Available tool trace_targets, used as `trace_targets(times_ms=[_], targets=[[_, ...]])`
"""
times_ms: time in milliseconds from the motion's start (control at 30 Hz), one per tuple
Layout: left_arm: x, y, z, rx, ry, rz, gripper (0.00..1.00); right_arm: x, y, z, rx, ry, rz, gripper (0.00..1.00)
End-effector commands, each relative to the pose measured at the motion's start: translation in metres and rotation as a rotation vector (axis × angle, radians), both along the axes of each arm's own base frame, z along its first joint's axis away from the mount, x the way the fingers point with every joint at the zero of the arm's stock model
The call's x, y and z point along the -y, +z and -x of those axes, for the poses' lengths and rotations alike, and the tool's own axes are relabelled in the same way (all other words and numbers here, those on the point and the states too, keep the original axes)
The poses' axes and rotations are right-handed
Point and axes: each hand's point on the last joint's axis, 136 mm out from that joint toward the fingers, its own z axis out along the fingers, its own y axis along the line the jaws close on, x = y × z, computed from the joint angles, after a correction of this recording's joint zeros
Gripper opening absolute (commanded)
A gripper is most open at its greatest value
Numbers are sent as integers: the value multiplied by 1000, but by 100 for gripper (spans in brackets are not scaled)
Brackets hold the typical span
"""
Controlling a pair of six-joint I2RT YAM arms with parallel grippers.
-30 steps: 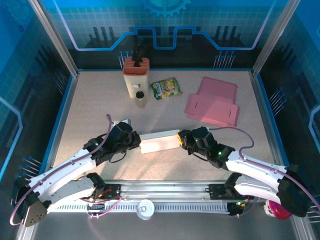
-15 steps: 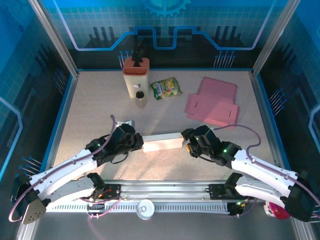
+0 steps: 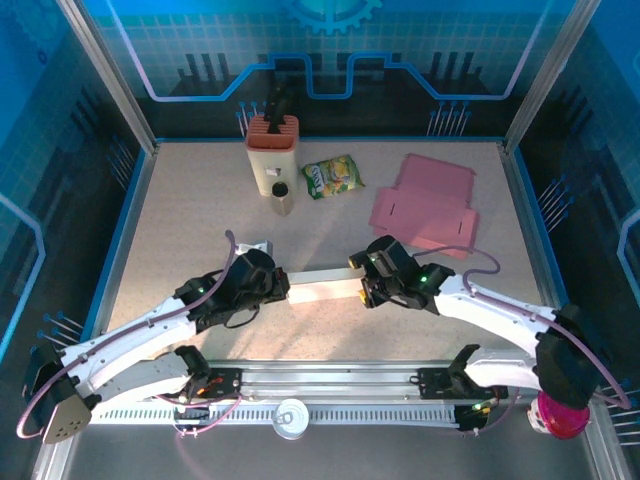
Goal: Fold the paper box
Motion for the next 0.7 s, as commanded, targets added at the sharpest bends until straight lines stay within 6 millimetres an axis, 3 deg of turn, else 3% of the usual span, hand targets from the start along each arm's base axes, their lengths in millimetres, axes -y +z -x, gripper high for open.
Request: trace_targets(times_ms=[0,133,333,400,533,667], targets=[[-12,-18,12,-54,-22,-98,0,-15,4,-6,-5,30,-64,67],[-11,-12,12,-25,-25,-98,2,-20,-5,0,26,102,-56,54],[-13,9,13,41,-19,-79,33,-21,1,3,177,163,-10,38],[-14,21,14,64,-15,-62,39,-26,1,0,231,169,-39,35],[-19,43,17,103,-5,-29,46,-45,2,-12,338,200,-81,30],[-31,56,18,138,22,-37,49,-75,-7,-19,366,251,-97,32]])
